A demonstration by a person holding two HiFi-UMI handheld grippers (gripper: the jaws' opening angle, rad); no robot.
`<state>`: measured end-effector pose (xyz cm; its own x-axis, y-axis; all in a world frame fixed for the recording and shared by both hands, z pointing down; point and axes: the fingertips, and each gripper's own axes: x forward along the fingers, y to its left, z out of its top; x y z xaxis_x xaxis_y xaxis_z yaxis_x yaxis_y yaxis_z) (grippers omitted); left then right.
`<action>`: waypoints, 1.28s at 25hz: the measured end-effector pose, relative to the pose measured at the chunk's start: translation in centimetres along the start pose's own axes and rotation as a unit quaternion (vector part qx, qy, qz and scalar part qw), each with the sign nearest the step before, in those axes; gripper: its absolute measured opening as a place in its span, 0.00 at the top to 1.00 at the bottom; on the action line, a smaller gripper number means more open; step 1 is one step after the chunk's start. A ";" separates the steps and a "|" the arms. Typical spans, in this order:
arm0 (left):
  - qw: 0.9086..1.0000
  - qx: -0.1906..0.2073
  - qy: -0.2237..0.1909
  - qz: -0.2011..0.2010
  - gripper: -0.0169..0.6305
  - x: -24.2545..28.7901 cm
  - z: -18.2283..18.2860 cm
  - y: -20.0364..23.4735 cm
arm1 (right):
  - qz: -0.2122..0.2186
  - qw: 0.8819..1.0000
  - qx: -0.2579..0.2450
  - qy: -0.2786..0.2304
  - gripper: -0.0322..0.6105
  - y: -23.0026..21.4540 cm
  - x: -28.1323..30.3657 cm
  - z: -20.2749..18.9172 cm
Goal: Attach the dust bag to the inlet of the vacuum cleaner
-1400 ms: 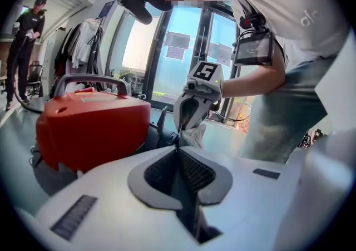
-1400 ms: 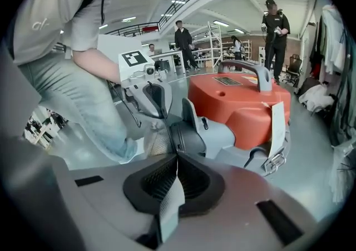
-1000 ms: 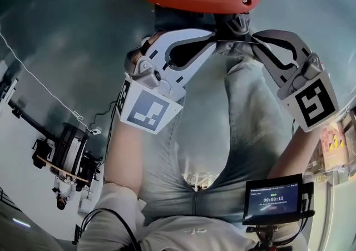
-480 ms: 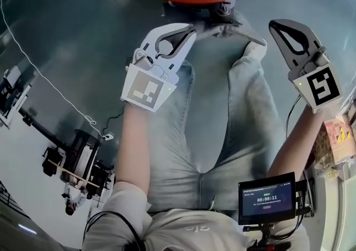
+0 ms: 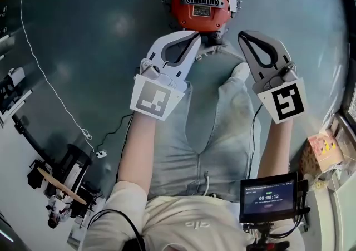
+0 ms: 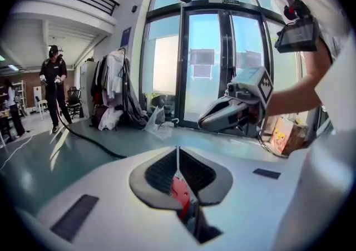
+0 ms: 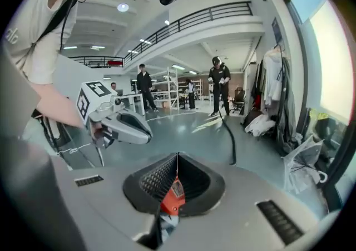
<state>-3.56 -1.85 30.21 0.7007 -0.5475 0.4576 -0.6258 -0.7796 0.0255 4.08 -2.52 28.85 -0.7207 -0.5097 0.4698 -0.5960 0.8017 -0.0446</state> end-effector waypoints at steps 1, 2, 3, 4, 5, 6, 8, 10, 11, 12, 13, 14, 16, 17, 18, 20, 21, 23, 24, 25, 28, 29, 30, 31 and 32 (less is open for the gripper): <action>1.000 -0.005 -0.012 0.000 0.94 -1.4 2.4 0.1 | -0.014 1.000 0.012 -0.015 0.94 0.3 -0.8 2.7; 1.000 -0.008 -0.026 -0.002 0.94 -2.9 4.9 -0.1 | -0.024 0.999 0.025 -0.031 0.94 0.7 -1.8 5.5; 0.999 -0.009 -0.040 -0.002 0.94 -4.5 7.6 -0.3 | -0.032 0.998 0.038 -0.049 0.94 0.9 -3.1 8.4; 0.999 -0.006 -0.052 -0.002 0.94 -5.9 10.5 -0.6 | -0.038 0.996 0.048 -0.069 0.94 1.0 -4.6 11.4; 0.998 0.001 -0.064 -0.002 0.94 -7.1 13.4 -0.9 | -0.045 0.993 0.056 -0.091 0.94 0.8 -6.3 14.4; 0.997 0.011 -0.076 -0.001 0.94 -8.1 16.4 -1.1 | -0.053 0.990 0.062 -0.112 0.94 0.5 -8.1 17.4; 0.995 0.029 -0.097 0.008 0.94 -9.7 22.3 -1.3 | -0.066 0.985 0.058 -0.149 0.94 -0.4 -11.6 23.3; 0.992 0.032 -0.120 0.021 0.94 -11.8 27.9 -1.3 | -0.073 0.982 0.037 -0.172 0.94 -0.5 -15.0 28.7; 0.990 0.025 -0.135 0.026 0.94 -13.2 30.6 -1.3 | -0.076 0.980 0.026 -0.180 0.94 -0.2 -16.6 31.2; 0.988 0.015 -0.154 0.030 0.94 -14.6 33.1 -1.3 | -0.080 0.979 0.017 -0.188 0.94 0.0 -18.1 33.6; 0.985 0.008 -0.170 0.034 0.94 -16.0 35.4 -1.1 | -0.083 0.977 0.009 -0.197 0.94 0.3 -19.4 35.9; 0.983 0.007 -0.181 0.041 0.94 -17.4 37.6 -0.8 | -0.083 0.975 0.004 -0.206 0.94 0.6 -20.5 38.2; 0.978 0.007 -0.203 0.057 0.94 -20.4 41.7 -0.3 | -0.079 0.971 -0.006 -0.224 0.94 1.5 -22.5 42.4; 0.975 0.006 -0.213 0.064 0.94 -21.9 43.6 -0.3 | -0.077 0.969 -0.012 -0.233 0.94 2.1 -23.5 44.2; 0.972 0.010 -0.222 0.072 0.94 -23.3 45.3 -0.4 | -0.077 0.967 -0.020 -0.241 0.94 2.8 -24.5 45.8; 0.969 0.026 -0.232 0.085 0.94 -25.5 47.9 -0.8 | -0.078 0.963 -0.033 -0.256 0.94 4.1 -26.0 48.2; 0.967 0.030 -0.238 0.084 0.94 -26.0 48.9 -0.8 | -0.080 0.961 -0.040 -0.263 0.94 4.4 -26.3 49.0; 0.963 0.030 -0.257 0.075 0.94 -26.5 50.3 -0.5 | -0.082 0.958 -0.050 -0.270 0.94 4.6 -26.0 50.0; 0.962 0.028 -0.263 0.072 0.94 -26.5 50.7 -0.3 | -0.081 0.957 -0.052 -0.272 0.94 4.7 -25.7 50.3; 0.962 0.026 -0.263 0.071 0.94 -26.4 50.8 -0.1 | -0.080 0.957 -0.053 -0.275 0.94 4.7 -25.5 50.5; 0.964 0.037 -0.253 0.069 0.94 -25.6 50.6 -0.4 | -0.079 0.952 -0.048 -0.290 0.94 4.8 -25.4 50.8; 0.965 0.037 -0.251 0.066 0.94 -25.2 50.5 -0.8 | -0.079 0.952 -0.044 -0.292 0.94 4.8 -25.5 50.7; 0.965 0.037 -0.250 0.062 0.94 -24.9 50.4 -1.2 | -0.079 0.952 -0.040 -0.293 0.94 4.7 -25.6 50.5; 0.966 0.037 -0.251 0.058 0.94 -24.6 50.4 -1.5 | -0.080 0.952 -0.035 -0.294 0.94 4.6 -25.7 50.3; 0.966 0.038 -0.251 0.055 0.94 -24.4 50.4 -1.8 | -0.081 0.951 -0.030 -0.295 0.94 4.5 -25.8 50.2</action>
<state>-2.28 -2.43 -25.83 0.7211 -0.6920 -0.0350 -0.6924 -0.7179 -0.0722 2.22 -1.47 -27.71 -0.7045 -0.7008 -0.1121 -0.7082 0.7046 0.0452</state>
